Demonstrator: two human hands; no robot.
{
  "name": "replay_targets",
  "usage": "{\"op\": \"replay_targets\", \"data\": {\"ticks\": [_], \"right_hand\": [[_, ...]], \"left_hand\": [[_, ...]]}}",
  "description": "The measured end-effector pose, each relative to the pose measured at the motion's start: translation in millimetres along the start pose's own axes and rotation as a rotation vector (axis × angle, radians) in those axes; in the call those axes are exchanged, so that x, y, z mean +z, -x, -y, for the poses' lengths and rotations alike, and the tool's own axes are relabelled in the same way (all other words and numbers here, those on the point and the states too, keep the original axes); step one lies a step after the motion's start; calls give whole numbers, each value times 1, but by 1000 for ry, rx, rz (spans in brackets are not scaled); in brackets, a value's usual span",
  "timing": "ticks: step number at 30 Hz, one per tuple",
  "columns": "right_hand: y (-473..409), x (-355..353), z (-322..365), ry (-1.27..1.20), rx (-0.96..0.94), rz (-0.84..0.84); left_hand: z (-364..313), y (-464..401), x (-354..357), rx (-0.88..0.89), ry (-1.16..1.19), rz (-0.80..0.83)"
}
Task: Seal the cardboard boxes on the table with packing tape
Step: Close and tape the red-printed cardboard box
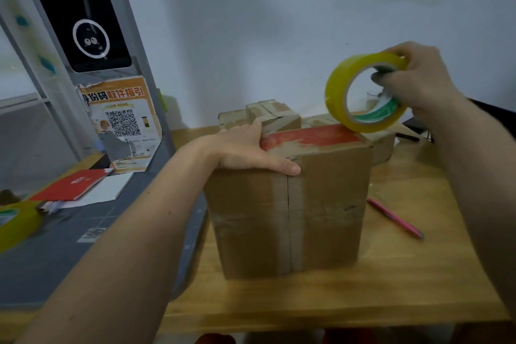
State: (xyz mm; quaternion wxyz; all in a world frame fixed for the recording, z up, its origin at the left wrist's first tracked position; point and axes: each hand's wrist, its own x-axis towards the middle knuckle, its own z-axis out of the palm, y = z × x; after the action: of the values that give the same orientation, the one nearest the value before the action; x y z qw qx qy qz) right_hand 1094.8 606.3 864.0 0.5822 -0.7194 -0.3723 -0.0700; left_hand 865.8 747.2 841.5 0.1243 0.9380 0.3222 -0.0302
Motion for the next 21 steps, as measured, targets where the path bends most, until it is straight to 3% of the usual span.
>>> {"op": "replay_targets", "data": {"ticks": [3, 8, 10, 14, 18, 21], "right_hand": [[6, 4, -17, -81, 67, -41], [16, 15, -34, -425, 249, -26], [13, 18, -37, -430, 233, -69], [5, 9, -38, -338, 160, -77], [-3, -9, -55, -219, 71, -56], [2, -15, -80, -181, 106, -20]], "left_hand": [[-1, -1, -1, -10, -22, 39], [-5, -7, -8, -35, -7, 126], [-21, -13, -9, -7, -6, 152], [-54, -27, 4, 102, 17, 46], [-50, -30, 8, 111, -3, 17], [-48, -26, 8, 108, -33, 12]]}}
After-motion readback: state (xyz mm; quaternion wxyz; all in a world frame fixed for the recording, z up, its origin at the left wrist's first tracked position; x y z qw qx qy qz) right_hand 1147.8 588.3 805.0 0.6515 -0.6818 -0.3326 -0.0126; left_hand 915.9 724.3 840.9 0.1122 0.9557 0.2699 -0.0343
